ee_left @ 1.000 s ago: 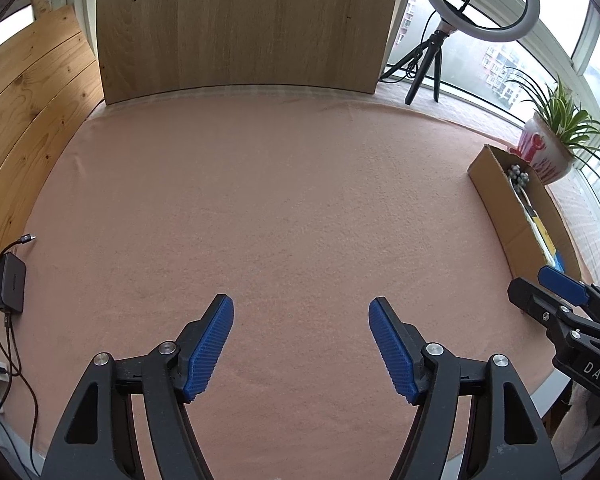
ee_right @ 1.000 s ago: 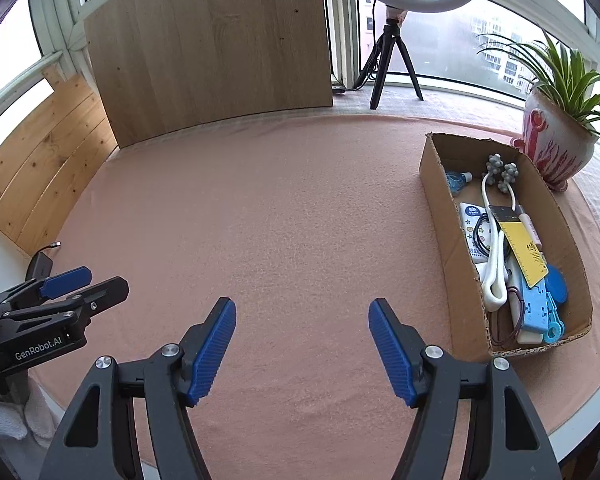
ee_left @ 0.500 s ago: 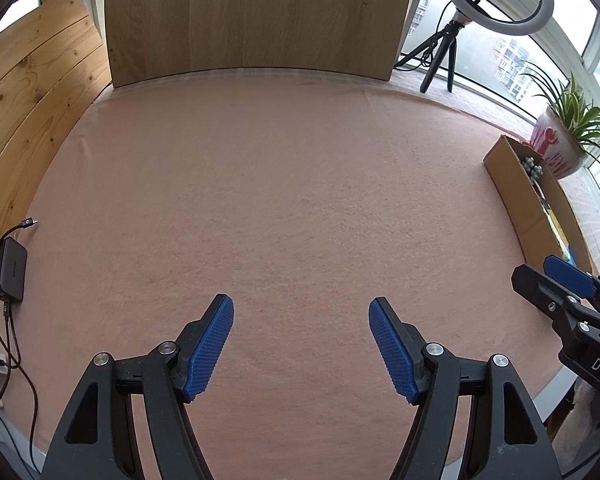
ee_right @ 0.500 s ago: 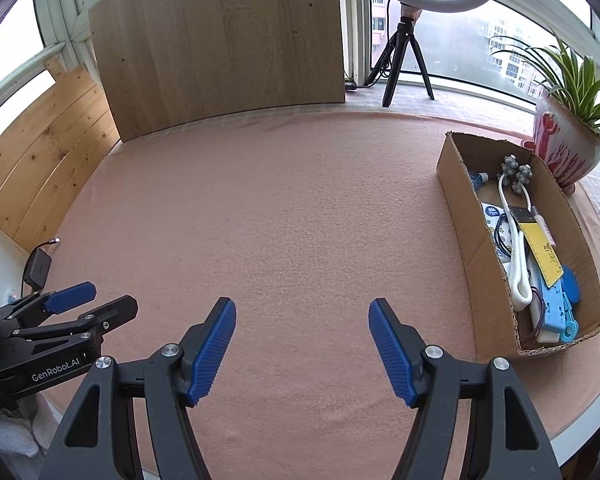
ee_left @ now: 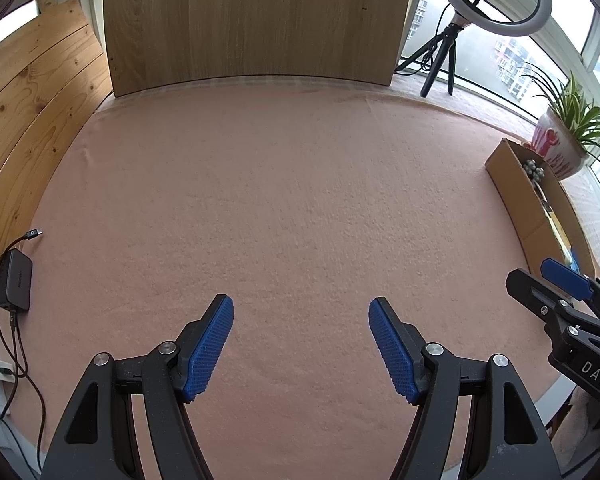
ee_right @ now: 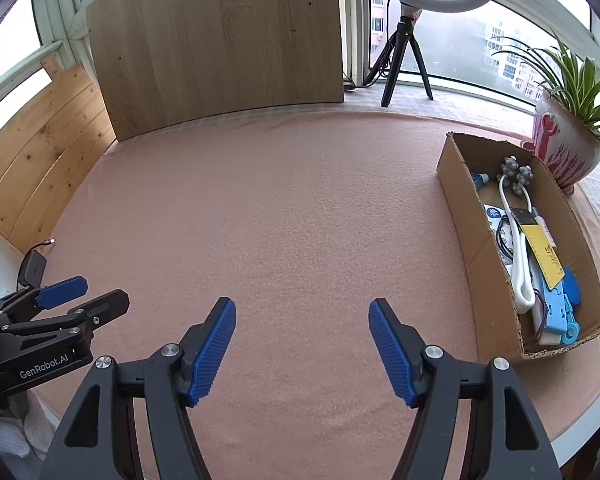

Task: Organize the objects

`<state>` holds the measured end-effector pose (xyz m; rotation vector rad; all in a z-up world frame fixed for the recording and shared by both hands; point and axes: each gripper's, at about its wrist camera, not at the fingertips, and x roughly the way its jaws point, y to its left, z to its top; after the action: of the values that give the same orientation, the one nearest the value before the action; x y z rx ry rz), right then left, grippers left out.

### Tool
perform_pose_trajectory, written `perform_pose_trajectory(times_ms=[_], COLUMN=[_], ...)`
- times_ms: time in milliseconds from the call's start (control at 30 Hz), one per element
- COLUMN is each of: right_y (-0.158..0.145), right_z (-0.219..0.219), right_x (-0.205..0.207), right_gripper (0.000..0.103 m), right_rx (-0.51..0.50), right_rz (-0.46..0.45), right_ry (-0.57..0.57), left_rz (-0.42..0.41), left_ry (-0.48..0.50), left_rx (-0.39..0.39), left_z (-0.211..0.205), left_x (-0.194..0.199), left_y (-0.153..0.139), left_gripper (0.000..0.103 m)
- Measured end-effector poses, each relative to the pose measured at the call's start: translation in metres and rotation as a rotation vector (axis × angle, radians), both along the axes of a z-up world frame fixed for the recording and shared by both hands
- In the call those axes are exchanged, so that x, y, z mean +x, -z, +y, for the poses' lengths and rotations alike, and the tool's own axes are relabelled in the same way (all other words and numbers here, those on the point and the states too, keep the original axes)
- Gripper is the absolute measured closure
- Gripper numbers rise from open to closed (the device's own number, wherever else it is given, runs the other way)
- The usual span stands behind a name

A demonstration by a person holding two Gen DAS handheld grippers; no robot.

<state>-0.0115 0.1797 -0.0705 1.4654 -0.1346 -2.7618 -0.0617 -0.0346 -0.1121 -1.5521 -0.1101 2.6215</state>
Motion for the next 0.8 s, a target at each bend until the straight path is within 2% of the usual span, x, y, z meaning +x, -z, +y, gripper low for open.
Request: perform_pose_trajectory(times_ms=[800], right_y=[0.005], right_z=[0.0048], right_x=[-0.0054], right_gripper=[0.038], right_rx=[-0.012], right_rz=[-0.011], right_ry=[0.008], left_rz=[-0.014], left_ry=[-0.012], left_rx=[-0.004], left_z=[-0.0004], left_x=[-0.0063], left_y=[0.005], left_gripper=[0.029])
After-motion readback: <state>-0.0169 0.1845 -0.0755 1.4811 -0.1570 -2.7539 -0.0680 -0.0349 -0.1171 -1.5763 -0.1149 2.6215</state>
